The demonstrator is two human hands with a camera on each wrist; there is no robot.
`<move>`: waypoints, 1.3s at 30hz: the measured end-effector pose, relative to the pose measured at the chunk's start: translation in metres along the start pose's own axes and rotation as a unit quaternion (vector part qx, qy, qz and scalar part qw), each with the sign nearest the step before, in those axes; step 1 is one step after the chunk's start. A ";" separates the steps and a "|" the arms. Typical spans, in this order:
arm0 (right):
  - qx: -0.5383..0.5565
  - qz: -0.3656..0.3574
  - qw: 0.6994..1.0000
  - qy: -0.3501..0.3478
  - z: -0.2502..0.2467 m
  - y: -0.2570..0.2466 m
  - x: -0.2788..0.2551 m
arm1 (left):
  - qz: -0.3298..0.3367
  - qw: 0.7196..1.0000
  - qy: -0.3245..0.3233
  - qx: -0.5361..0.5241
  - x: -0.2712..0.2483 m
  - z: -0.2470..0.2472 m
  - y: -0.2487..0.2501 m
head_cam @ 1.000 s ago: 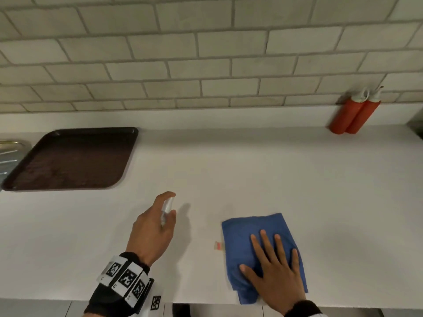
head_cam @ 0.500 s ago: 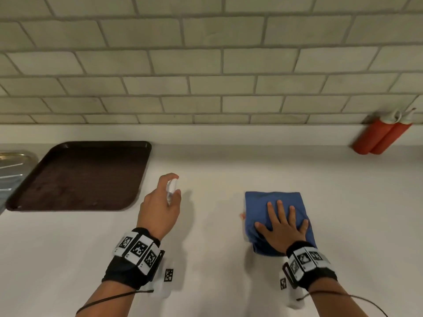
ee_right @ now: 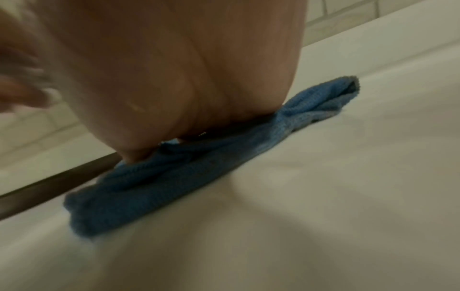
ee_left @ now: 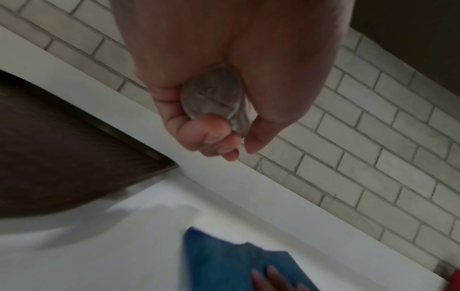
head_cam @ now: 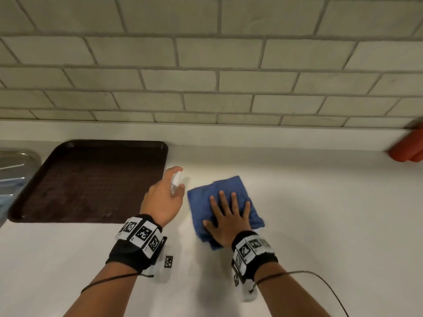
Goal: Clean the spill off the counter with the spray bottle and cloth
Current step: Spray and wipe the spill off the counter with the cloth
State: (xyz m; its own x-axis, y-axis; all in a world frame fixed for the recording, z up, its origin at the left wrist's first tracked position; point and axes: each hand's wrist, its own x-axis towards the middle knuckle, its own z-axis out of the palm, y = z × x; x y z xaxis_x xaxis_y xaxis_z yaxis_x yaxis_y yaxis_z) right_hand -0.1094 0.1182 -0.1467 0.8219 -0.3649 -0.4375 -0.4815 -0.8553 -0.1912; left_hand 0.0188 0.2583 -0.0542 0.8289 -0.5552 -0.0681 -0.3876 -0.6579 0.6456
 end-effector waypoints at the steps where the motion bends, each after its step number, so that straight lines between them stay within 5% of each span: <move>1: -0.013 -0.017 1.000 -0.003 0.008 -0.011 -0.012 | -0.002 1.000 -0.002 -0.002 0.003 -0.002 -0.003; 4: -0.016 -0.024 1.000 -0.004 0.017 -0.019 -0.025 | -0.001 1.000 -0.005 -0.009 0.008 -0.008 -0.008; 12: -0.001 0.033 0.999 -0.035 -0.031 -0.043 0.071 | -0.005 1.000 0.000 0.000 0.000 -0.018 -0.028; 18: -0.032 -0.061 0.998 -0.007 0.012 -0.082 0.003 | -0.013 1.000 0.004 -0.012 0.000 -0.028 -0.034; 22: -0.037 -0.069 0.997 0.010 0.029 -0.044 -0.033 | -0.003 1.000 0.002 -0.019 -0.003 -0.022 -0.024; 30: 0.026 0.093 0.994 0.042 0.008 0.079 -0.040 | 0.034 0.999 -0.017 -0.019 -0.026 0.006 0.017; 39: 0.008 0.179 0.979 0.096 0.088 0.155 -0.203 | 0.062 0.998 -0.030 -0.007 -0.066 0.033 0.036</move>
State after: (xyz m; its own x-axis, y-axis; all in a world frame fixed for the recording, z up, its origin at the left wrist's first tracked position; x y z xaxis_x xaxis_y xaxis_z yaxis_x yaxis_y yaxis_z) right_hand -0.3772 0.0922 -0.1645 0.6412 -0.7039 -0.3055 -0.7523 -0.6551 -0.0696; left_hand -0.0633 0.2542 -0.0512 0.7488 -0.6620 -0.0320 -0.4802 -0.5752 0.6623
